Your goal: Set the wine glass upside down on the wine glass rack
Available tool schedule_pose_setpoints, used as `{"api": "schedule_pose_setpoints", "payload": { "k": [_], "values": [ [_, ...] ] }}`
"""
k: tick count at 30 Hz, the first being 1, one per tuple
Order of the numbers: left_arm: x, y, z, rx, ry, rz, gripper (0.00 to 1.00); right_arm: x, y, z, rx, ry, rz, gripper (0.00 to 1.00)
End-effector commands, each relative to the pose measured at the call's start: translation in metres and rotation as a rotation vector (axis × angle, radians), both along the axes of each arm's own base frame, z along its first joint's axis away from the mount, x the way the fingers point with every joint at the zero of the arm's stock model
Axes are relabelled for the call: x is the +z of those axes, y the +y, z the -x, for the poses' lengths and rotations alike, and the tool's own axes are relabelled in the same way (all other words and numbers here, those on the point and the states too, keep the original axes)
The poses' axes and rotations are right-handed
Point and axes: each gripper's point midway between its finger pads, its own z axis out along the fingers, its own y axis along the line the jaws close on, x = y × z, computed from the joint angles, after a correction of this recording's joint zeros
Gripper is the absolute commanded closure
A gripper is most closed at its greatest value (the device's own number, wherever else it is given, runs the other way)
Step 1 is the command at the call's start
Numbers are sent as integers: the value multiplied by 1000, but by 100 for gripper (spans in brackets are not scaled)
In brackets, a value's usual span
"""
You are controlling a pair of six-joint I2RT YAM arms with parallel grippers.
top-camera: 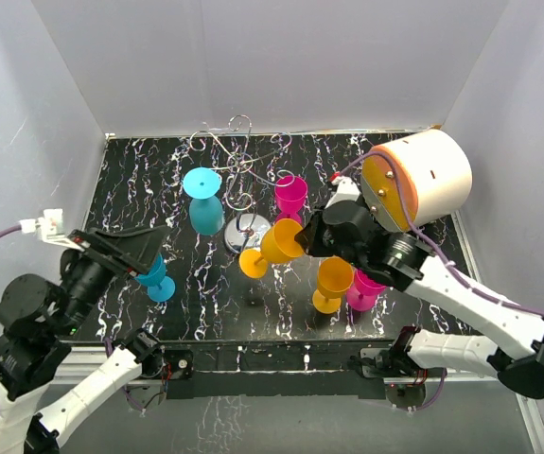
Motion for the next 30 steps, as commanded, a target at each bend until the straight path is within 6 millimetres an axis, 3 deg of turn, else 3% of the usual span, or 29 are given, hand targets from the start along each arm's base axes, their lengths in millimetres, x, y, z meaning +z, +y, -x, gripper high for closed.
{"api": "schedule_pose_setpoints", "payload": {
  "k": [1,5,9,14,16,20,23,30],
  "values": [
    [-2,27,6,112,82,99,9,68,24,24,168,-108,-265,100],
    [5,26,8,102,81,148,10,114,34,48,298,-162,-430,100],
    [25,16,8,59,113,260,9,158,47,63,408,-227,-572,100],
    [80,12,12,7,53,402,10,216,62,65,490,-336,-688,100],
    [98,16,13,19,11,415,9,235,64,60,484,-393,-712,100],
    [122,10,9,-5,-72,429,10,261,61,31,363,-514,-704,100],
    [124,1,3,-23,-67,437,10,271,63,12,289,-570,-699,100],
    [121,-7,-14,-10,-45,490,11,299,61,-2,212,-700,-857,100]
  ]
}}
